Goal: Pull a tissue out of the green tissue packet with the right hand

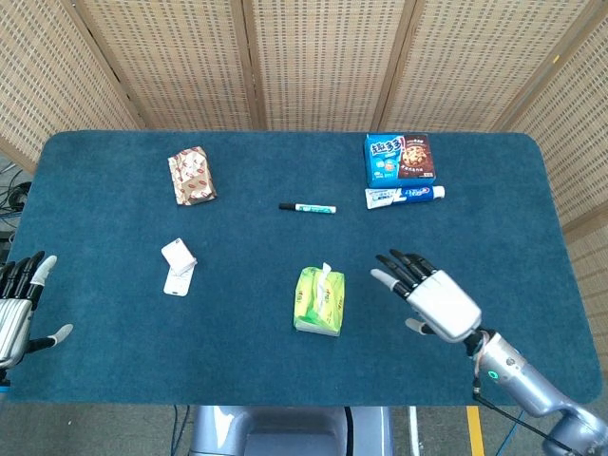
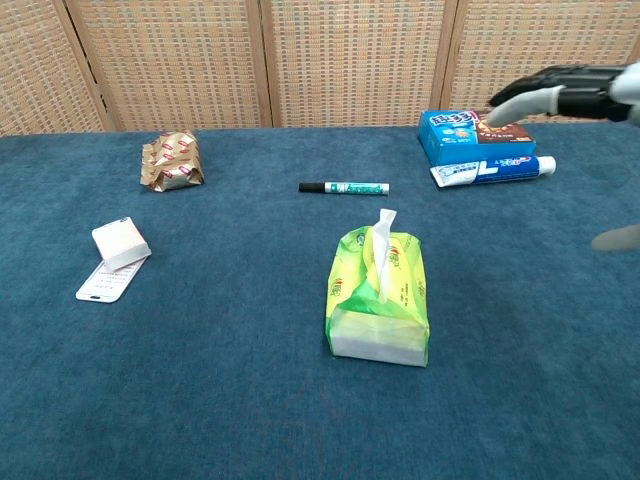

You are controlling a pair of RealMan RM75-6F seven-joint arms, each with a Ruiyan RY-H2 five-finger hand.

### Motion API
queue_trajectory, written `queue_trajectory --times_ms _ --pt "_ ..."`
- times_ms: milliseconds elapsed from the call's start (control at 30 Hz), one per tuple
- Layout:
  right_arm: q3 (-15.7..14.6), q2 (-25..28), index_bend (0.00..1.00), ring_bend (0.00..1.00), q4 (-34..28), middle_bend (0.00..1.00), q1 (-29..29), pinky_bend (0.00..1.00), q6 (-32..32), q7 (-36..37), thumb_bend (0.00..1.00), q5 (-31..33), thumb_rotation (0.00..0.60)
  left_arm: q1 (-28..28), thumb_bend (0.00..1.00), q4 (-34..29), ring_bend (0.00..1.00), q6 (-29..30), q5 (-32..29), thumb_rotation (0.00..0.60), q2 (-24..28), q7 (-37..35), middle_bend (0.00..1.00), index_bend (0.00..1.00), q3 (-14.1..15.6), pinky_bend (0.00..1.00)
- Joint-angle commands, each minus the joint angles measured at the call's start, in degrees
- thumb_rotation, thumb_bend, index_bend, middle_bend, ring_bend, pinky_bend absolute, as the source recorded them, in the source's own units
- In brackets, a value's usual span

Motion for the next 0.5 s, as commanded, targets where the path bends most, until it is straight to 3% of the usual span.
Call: queue_trajectory --times_ms 33,200,500 --pt "2.4 -2.4 0.15 0.06 -4.9 0.1 7.6 0.2 -11.0 -6.0 0.14 2.7 0.6 -0.3 0.0 0.2 0.0 -0.8 -0.9 0.6 0.0 -0.1 0.0 0.0 -0.3 0.0" --pt "3.3 -6.7 0.17 0.09 -3.5 0.12 11.0 0.23 -17.6 -12.6 0.24 6.6 0.6 -0.4 0.0 0.3 0.0 -1.4 -1.7 0.6 0.2 -0.6 0.0 0.0 -0.5 0.0" --pt "6.0 -15.3 0.25 0.15 0.5 0.19 15.7 0.26 -23.2 -21.9 0.5 16.1 0.6 -1.0 0.0 0.4 0.0 -3.1 -3.3 0.6 0.8 -1.8 0.0 0.0 -0.9 0.0"
